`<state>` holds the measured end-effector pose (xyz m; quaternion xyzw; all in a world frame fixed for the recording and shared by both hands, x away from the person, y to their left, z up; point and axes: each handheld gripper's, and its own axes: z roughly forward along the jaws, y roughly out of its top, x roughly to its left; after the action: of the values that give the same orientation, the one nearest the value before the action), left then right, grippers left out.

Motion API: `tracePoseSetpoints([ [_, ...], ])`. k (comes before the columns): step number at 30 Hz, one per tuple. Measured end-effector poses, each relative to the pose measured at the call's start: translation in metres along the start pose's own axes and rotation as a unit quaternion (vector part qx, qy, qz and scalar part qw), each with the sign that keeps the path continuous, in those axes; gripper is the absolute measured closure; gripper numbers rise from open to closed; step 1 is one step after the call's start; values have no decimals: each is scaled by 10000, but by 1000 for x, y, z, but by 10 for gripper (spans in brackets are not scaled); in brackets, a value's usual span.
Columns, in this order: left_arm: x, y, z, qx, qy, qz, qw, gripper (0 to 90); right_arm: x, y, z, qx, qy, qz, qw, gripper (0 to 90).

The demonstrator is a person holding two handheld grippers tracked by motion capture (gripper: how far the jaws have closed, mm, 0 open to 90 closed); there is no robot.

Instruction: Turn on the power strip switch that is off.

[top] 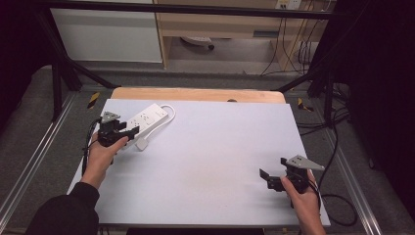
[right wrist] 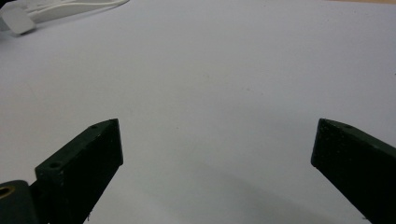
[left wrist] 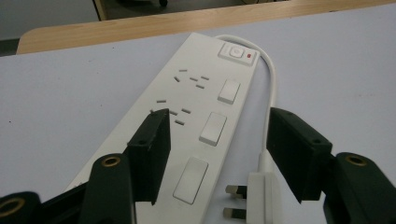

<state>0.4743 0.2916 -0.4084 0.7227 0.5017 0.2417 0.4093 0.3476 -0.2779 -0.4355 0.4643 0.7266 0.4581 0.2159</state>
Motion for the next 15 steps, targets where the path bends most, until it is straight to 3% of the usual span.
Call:
tracePoseSetpoints([
  [6, 3, -1, 0, -18, 66, -54, 10000, 446, 0, 0, 0, 5, 2, -1, 10000, 26],
  [15, 5, -2, 0, -51, -6, -102, 9999, 556, 0, 0, 0, 2, 4, 3, 10000, 26],
])
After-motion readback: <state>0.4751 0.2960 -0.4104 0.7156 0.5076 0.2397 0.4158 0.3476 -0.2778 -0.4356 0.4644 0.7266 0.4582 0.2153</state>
